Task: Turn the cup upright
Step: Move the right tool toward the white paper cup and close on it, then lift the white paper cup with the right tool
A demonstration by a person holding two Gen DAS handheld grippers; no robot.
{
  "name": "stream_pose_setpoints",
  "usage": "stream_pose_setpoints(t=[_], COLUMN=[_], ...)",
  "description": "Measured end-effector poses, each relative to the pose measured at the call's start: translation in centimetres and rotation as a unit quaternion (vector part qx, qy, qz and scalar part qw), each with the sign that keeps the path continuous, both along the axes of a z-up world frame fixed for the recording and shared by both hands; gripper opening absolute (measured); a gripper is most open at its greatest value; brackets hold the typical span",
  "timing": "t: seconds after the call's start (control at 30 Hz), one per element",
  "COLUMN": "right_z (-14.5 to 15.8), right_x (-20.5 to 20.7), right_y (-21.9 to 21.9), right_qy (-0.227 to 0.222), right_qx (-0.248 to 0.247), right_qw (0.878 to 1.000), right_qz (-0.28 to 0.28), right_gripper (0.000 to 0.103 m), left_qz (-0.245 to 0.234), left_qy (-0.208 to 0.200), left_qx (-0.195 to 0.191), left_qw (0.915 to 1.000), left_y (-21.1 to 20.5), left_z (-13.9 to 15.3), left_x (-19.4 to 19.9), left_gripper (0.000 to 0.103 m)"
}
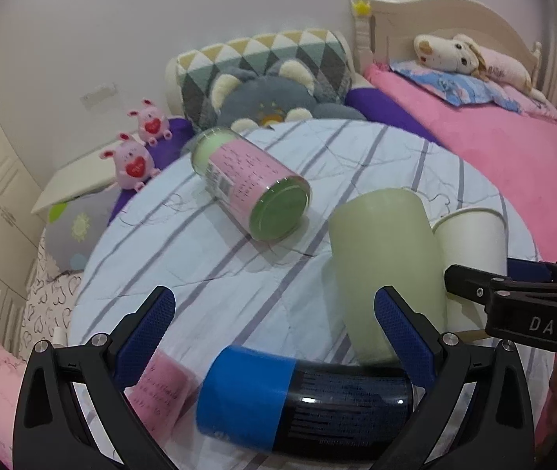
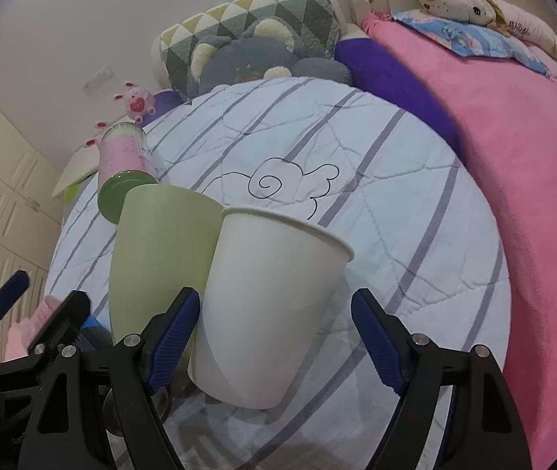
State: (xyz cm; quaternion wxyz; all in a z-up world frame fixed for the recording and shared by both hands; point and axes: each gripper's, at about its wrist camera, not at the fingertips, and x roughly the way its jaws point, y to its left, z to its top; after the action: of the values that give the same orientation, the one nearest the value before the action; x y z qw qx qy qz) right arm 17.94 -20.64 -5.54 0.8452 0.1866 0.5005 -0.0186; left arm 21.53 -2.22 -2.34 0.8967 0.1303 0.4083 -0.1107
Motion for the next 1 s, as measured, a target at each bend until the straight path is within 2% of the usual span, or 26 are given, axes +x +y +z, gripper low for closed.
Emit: stream_pose_setpoints(t=[0.13, 0.2, 0.43, 0.67, 1.0], right_z=[-0.7, -1.1, -0.9, 0.1, 1.4], right_x=[0.9, 1.4, 1.5, 1.1, -0.7], right_y=[-0.4, -0.3, 0.1, -0.3, 0.0], right_qy=[0.017, 0.027, 0.027, 0.019, -0.002], right_qx=[0.006, 0.008, -0.004, -0.021, -0.033], right_qw=[1.000, 1.000, 0.999, 0.999, 0.999], right_qz=[-0.002, 0.011, 0.023, 0.017, 0.024], right_gripper=[0.081, 0.069, 0.068, 0.068, 0.068], left_qz=[0.003, 0.007, 0.026, 0.028, 0.038], left_qy=[0.002, 0.009, 0.025, 0.014, -0.005], left_qx=[-0.008, -0.015, -0.009, -0.006, -0.028], left_qw=[1.0000, 0.9998, 0.9993, 0.9995, 0.9989], left_y=[0.1, 0.4, 0.8, 0.8, 1.4], left_z=[0.0, -0.1, -0.6, -0.2, 1.2], left_x=[0.6, 1.0, 1.6, 1.2, -0.4], left_gripper=[0.103, 0.103, 0.103, 0.103, 0.103])
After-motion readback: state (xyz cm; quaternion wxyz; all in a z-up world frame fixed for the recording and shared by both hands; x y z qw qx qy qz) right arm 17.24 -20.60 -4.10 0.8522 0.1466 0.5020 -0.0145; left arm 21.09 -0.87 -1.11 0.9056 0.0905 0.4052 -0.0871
